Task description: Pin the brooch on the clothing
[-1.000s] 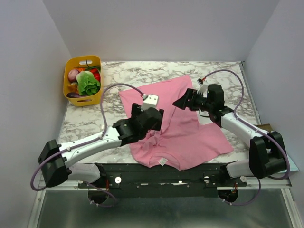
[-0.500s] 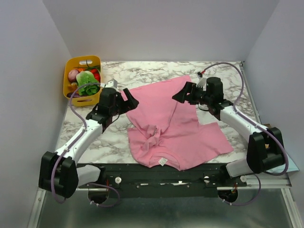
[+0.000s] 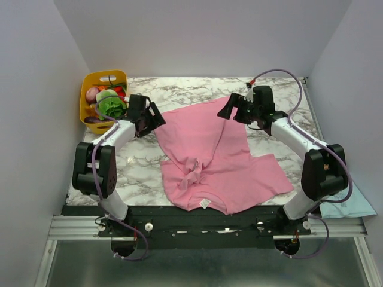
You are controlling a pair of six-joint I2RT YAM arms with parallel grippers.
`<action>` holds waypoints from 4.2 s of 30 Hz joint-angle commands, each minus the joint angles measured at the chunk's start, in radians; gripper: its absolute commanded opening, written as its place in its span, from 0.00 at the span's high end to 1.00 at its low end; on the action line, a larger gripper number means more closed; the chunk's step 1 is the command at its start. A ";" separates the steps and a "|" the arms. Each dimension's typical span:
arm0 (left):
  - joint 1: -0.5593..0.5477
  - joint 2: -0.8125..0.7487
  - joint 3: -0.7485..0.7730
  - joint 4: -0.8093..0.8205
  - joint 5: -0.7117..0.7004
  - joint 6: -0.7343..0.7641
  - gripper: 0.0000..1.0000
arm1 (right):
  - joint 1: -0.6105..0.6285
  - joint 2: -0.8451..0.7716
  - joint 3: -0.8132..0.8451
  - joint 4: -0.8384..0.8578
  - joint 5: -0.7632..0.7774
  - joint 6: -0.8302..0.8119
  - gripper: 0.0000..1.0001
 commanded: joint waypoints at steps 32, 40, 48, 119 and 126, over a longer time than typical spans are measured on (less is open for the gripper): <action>-0.067 0.517 0.637 -0.240 -0.164 0.203 1.00 | -0.128 0.185 0.165 -0.103 -0.025 0.034 0.00; -0.284 0.226 0.569 -0.210 -0.163 0.266 1.00 | -0.131 0.090 0.096 -0.103 0.003 0.017 0.00; -0.439 -0.214 0.198 -0.093 -0.183 0.223 1.00 | -0.136 -0.092 -0.031 -0.114 0.062 0.001 0.00; -0.467 -0.798 -0.372 -0.222 -0.167 0.037 1.00 | -0.167 0.609 0.498 -0.324 0.000 0.083 0.63; -0.467 -0.793 -0.370 -0.217 -0.167 0.040 1.00 | -0.179 0.621 0.513 -0.323 -0.036 0.073 0.88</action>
